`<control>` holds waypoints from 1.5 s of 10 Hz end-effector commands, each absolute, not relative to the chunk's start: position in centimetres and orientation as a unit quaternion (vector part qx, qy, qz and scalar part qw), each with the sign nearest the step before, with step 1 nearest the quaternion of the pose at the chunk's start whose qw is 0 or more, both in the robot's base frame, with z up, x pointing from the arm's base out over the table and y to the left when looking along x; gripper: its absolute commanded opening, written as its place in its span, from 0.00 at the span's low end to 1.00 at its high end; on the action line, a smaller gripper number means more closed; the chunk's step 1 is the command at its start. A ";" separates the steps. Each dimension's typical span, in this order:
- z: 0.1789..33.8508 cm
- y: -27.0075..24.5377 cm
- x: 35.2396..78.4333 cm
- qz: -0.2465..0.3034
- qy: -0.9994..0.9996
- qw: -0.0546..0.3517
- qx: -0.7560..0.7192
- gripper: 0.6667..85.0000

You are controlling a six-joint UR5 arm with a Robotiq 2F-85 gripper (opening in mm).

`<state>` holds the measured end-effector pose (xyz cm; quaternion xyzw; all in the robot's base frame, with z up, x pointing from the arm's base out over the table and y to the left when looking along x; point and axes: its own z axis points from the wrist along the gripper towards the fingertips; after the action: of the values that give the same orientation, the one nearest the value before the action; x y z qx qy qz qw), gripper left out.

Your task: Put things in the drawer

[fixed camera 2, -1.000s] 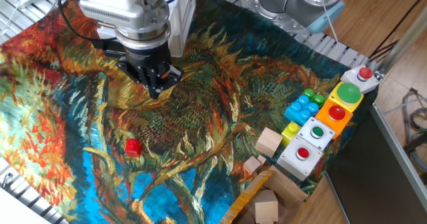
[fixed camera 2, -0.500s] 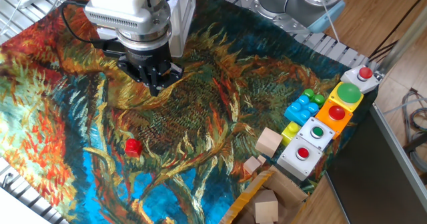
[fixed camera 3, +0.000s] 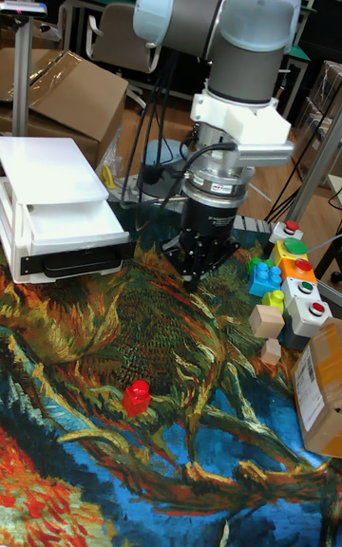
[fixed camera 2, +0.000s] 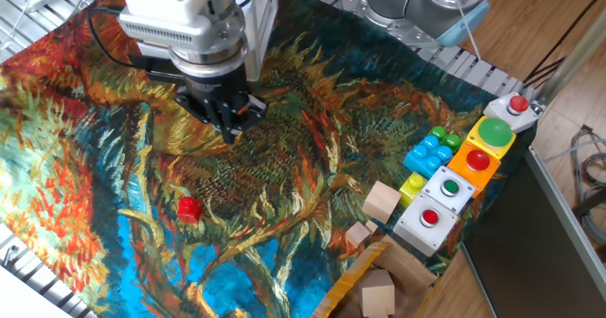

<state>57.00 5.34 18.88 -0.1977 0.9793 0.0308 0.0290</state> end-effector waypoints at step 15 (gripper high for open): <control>16.9 5.8 61.6 0.005 0.968 0.043 -0.248 0.16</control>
<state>59.89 5.46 18.01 -0.2309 0.9721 0.0041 0.0412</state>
